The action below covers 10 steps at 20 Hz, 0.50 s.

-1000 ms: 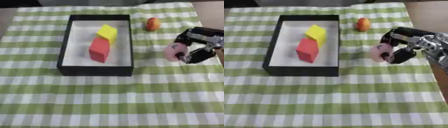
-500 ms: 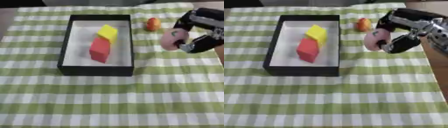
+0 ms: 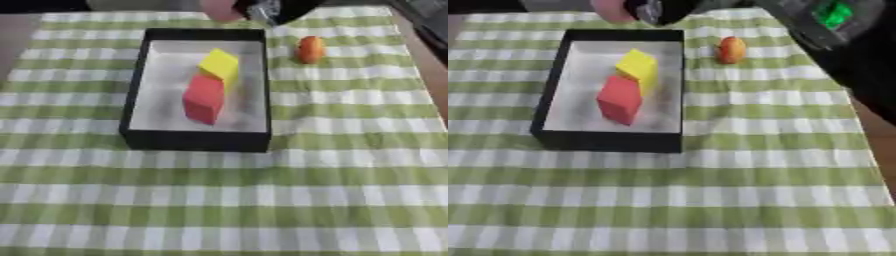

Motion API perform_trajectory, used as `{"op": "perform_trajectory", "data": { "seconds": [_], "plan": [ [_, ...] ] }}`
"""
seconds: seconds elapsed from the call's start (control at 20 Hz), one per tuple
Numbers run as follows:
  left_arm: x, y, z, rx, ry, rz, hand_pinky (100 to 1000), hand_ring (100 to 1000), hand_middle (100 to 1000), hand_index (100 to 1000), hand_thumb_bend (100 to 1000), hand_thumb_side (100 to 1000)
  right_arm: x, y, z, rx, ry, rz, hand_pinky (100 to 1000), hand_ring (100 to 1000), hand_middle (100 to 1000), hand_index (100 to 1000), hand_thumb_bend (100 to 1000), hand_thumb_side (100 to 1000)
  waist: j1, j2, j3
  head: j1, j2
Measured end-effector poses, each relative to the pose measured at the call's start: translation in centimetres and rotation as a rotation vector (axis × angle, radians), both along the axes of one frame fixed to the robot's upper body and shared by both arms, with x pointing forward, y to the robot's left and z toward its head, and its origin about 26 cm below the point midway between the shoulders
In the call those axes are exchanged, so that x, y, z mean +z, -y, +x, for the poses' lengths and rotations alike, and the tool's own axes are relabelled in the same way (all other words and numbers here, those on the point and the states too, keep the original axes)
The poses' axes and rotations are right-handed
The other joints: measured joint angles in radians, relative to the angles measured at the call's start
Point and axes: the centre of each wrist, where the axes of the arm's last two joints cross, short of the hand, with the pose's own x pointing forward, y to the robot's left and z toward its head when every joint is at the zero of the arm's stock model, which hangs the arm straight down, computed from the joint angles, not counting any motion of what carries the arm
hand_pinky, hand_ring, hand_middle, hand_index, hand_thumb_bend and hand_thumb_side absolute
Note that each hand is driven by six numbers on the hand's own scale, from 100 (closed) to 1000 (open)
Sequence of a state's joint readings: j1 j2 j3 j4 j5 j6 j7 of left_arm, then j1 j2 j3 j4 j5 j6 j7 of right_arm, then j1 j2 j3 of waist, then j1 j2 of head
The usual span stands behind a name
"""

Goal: Pick up objects on the table and place them in the box.

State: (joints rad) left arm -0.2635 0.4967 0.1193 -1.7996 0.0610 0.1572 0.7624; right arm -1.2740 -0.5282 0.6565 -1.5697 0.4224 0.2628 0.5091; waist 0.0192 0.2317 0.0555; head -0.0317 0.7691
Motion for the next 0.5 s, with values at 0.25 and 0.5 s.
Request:
{"op": "perform_trajectory", "data": {
  "seconds": [0.25, 0.5],
  "plan": [
    [0.7, 0.3, 0.3, -0.015, 0.021, 0.004, 726, 739, 770, 844, 575, 415, -3.0, -3.1, 3.4, 0.003, -0.011, -0.032, 809, 620, 540, 649, 199, 100, -0.012, 0.0, 0.05, -0.036, 0.0],
    [1.1, 0.5, 0.5, -0.027, 0.032, 0.007, 726, 739, 771, 844, 574, 417, -8.5, -3.9, 6.3, -0.015, -0.09, -0.106, 793, 621, 540, 648, 177, 100, -0.015, 0.001, 0.076, -0.064, 0.0]
  ]
}}
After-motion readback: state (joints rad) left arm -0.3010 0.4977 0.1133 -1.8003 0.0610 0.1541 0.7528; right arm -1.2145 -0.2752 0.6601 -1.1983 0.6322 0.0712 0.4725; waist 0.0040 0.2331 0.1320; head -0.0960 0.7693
